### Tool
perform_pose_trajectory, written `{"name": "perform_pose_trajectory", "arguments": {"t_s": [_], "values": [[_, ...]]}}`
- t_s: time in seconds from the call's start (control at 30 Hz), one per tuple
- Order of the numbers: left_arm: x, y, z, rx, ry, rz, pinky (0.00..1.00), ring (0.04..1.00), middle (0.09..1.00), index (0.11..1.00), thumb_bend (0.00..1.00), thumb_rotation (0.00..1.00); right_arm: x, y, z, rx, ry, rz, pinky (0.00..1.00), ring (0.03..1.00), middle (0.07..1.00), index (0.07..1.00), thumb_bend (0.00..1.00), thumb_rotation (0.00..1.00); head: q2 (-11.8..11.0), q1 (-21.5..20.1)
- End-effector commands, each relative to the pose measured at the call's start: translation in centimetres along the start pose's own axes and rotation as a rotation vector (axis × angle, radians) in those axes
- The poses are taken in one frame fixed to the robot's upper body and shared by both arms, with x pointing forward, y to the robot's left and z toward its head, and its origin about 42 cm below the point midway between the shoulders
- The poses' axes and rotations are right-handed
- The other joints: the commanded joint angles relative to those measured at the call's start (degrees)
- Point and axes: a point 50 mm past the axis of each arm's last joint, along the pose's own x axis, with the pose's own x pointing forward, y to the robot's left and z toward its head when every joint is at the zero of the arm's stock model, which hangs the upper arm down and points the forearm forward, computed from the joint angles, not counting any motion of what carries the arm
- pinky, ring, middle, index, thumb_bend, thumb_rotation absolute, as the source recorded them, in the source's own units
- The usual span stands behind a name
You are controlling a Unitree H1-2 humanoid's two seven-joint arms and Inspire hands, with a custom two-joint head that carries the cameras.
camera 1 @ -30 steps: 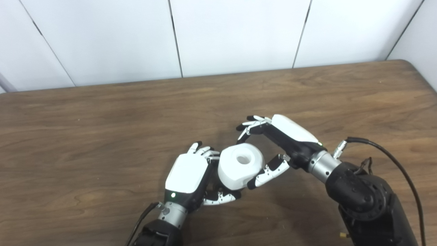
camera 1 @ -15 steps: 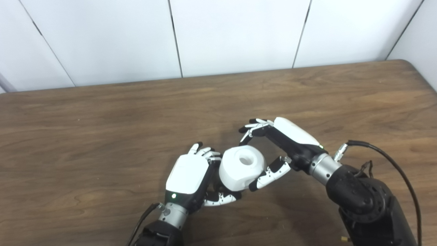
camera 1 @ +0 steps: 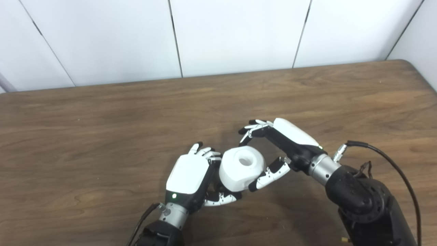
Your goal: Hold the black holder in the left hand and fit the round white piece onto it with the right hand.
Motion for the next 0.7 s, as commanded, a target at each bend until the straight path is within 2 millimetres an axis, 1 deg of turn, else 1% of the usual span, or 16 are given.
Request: {"name": "perform_pose_trajectory", "arguments": {"t_s": [0.0,0.43,0.5,0.53,0.57,0.6,0.67], "values": [[-0.16,-1.15,0.37,0.012,-0.01,-0.066,0.96,0.848,0.759,0.485,0.52,0.05,0.0,-1.04,0.46,-0.036,-0.041,-0.043,1.0,0.958,0.842,0.482,0.52,0.13,0.1,-0.1],[-0.17,-0.97,0.62,0.014,-0.008,-0.066,0.96,0.848,0.76,0.485,0.52,0.05,-0.06,-1.0,0.41,-0.066,-0.032,-0.023,0.98,0.952,0.84,0.49,0.52,0.14,0.4,-0.1],[-0.15,-0.95,0.63,0.014,-0.007,-0.066,0.96,0.848,0.761,0.485,0.52,0.05,-0.05,-1.01,0.35,-0.064,-0.03,-0.021,0.99,0.958,0.845,0.491,0.52,0.15,0.3,-0.2],[-0.14,-0.94,0.64,0.014,-0.007,-0.066,0.96,0.847,0.761,0.485,0.52,0.05,-0.04,-1.02,0.31,-0.065,-0.029,-0.021,0.99,0.957,0.844,0.545,0.74,0.16,0.3,-0.2],[-0.13,-0.94,0.64,0.013,-0.007,-0.066,0.96,0.847,0.761,0.485,0.52,0.05,-0.03,-1.02,0.27,-0.066,-0.029,-0.021,0.98,0.957,0.846,0.584,0.88,0.18,0.4,-0.1],[-0.12,-0.94,0.64,0.012,-0.007,-0.067,0.96,0.847,0.761,0.485,0.52,0.05,-0.02,-1.01,0.26,-0.07,-0.029,-0.021,0.98,0.957,0.846,0.597,0.93,0.19,0.4,-0.1],[-0.12,-0.93,0.64,0.012,-0.006,-0.067,0.96,0.849,0.762,0.485,0.52,0.05,-0.01,-1.01,0.25,-0.074,-0.026,-0.018,0.97,0.959,0.849,0.617,0.98,0.2,0.3,-0.1]]}}
